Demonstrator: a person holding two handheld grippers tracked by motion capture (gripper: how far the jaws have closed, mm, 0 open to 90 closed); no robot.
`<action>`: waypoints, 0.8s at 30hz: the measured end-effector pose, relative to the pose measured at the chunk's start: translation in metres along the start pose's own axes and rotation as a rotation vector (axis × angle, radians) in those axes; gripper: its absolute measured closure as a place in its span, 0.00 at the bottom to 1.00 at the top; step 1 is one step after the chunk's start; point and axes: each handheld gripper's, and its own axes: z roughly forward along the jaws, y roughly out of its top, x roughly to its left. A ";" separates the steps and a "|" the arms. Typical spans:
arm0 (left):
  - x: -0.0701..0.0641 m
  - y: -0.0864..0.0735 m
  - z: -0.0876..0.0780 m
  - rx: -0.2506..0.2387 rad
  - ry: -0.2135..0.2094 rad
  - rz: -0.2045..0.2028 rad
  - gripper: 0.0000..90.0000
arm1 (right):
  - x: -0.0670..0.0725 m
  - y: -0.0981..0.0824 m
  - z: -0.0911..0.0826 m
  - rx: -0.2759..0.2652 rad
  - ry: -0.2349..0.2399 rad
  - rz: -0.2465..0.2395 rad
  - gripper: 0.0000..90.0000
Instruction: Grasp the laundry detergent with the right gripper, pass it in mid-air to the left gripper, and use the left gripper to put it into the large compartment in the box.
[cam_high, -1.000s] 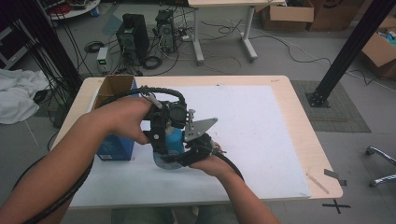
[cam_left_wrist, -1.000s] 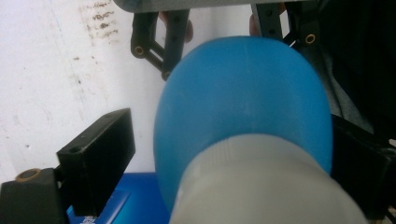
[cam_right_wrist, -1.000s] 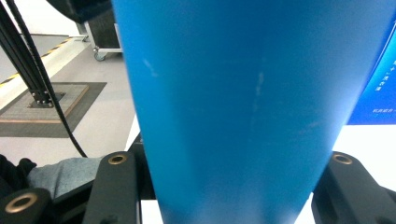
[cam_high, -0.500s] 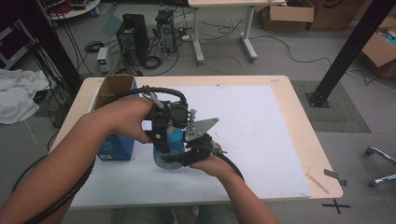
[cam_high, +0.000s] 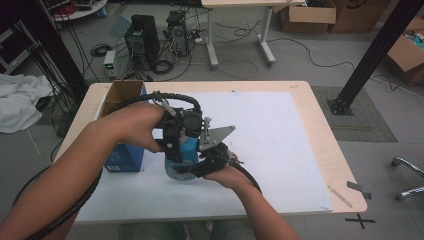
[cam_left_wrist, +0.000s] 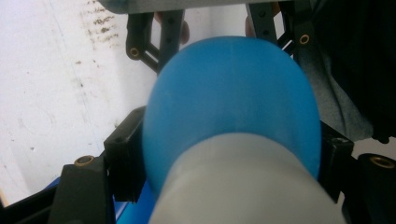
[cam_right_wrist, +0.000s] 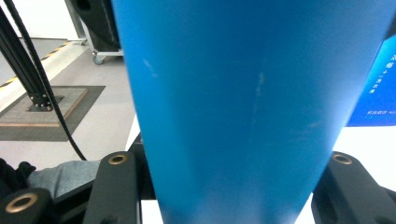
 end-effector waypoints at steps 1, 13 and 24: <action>0.000 0.000 0.000 0.000 -0.001 0.000 0.35 | 0.000 0.000 0.000 0.000 -0.002 0.004 0.51; 0.001 0.001 0.001 0.002 0.000 -0.003 0.37 | 0.000 0.001 0.000 -0.001 0.000 0.003 0.51; 0.001 0.000 0.002 0.011 -0.008 -0.010 0.42 | -0.001 0.000 0.002 -0.004 0.000 -0.002 0.51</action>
